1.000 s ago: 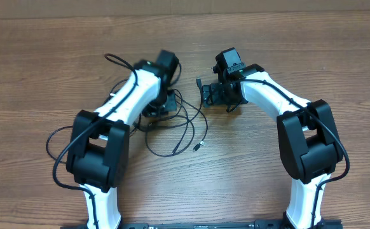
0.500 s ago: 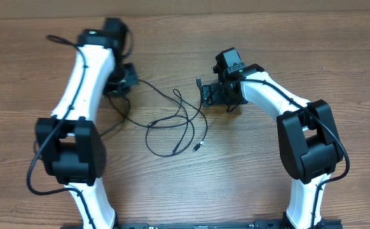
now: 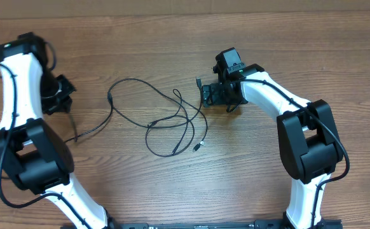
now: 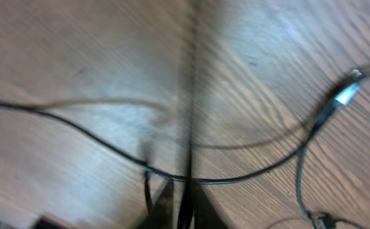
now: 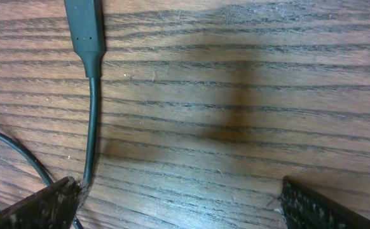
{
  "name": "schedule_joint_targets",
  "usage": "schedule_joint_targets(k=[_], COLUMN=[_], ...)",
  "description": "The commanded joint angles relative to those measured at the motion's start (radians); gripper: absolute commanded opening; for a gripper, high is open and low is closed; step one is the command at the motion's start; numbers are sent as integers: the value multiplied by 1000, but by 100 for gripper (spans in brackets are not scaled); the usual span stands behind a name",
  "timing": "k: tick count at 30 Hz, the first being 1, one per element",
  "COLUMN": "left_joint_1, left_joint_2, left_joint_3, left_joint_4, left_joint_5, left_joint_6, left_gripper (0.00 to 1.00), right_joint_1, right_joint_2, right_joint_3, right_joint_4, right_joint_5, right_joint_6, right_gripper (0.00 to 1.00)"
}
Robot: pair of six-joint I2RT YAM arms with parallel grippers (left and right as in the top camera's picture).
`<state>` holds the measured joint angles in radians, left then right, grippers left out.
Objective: Untangle cables
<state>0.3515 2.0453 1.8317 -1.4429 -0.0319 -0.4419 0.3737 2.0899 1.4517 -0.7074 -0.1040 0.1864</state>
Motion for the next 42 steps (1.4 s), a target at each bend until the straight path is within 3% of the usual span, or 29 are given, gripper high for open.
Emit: schedule_joint_targets(k=[1, 9, 20, 32, 37, 41, 42], left_joint_1=[36, 68, 59, 60, 60, 58, 58], left_joint_2=[0, 0, 1, 1, 0, 1, 1], left_joint_3=[20, 18, -130, -433, -474, -474, -474], left_joint_4=[-21, -60, -27, 213, 304, 336, 346], left_joint_5=[3, 19, 22, 224, 268, 269, 269], left_joint_6=[-7, -7, -56, -301, -327, -326, -326], left_gripper=[25, 79, 84, 86, 83, 54, 38], right_joint_1=[-3, -3, -3, -3, -3, -3, -3], right_joint_2=[21, 21, 21, 21, 22, 21, 22], right_joint_3=[-32, -32, -32, -32, -32, -32, -32], right_joint_4=[8, 8, 8, 7, -1, 0, 0], right_joint_5=[-9, -9, -9, -9, -9, -9, -9], right_joint_6=[-1, -1, -1, -1, -1, -1, -1], right_gripper=[100, 100, 100, 100, 100, 100, 100])
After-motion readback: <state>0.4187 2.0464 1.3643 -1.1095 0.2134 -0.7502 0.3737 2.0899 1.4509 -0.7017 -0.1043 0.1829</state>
